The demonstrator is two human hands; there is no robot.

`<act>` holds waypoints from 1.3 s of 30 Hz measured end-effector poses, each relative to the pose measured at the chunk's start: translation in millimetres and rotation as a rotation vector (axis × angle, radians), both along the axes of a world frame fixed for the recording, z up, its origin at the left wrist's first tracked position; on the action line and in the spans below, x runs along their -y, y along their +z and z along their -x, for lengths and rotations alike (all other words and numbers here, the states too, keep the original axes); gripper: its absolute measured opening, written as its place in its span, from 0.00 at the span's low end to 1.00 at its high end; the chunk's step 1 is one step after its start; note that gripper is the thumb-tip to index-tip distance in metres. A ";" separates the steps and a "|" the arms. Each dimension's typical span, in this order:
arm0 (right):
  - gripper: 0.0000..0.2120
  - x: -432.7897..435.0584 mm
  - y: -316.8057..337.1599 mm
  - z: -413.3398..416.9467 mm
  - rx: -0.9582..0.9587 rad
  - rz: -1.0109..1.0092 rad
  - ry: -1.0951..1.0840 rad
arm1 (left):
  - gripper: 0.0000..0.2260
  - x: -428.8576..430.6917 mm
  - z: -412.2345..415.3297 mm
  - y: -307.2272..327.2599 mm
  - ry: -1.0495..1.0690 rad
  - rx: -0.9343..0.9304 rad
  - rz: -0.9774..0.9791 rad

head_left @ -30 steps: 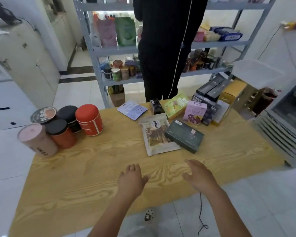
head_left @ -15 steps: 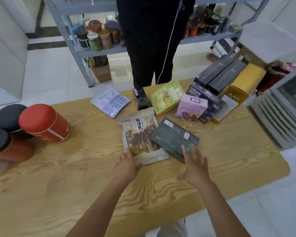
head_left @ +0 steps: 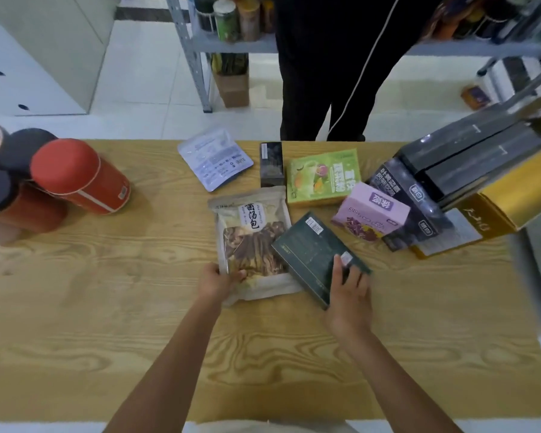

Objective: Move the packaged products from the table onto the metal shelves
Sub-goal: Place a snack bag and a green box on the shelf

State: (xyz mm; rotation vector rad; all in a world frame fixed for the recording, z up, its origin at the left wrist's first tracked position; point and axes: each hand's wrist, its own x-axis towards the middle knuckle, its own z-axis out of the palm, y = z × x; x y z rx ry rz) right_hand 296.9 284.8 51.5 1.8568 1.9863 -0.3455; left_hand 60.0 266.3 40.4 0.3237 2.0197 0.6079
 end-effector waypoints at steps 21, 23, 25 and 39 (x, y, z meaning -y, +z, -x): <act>0.32 -102.3 45.9 -32.4 -0.229 0.115 -0.006 | 0.11 58.5 8.7 24.0 0.086 0.388 -0.143; 0.35 -98.5 41.2 -21.6 -0.145 0.007 0.027 | 0.09 54.4 1.5 23.8 0.162 0.357 -0.143; 0.33 -93.0 40.0 -9.9 -0.102 -0.041 0.021 | 0.10 49.7 -6.3 25.5 0.275 0.321 -0.146; 0.40 -68.1 3.6 50.5 -0.210 0.035 -0.025 | 0.07 107.2 7.6 36.5 0.291 0.109 -0.217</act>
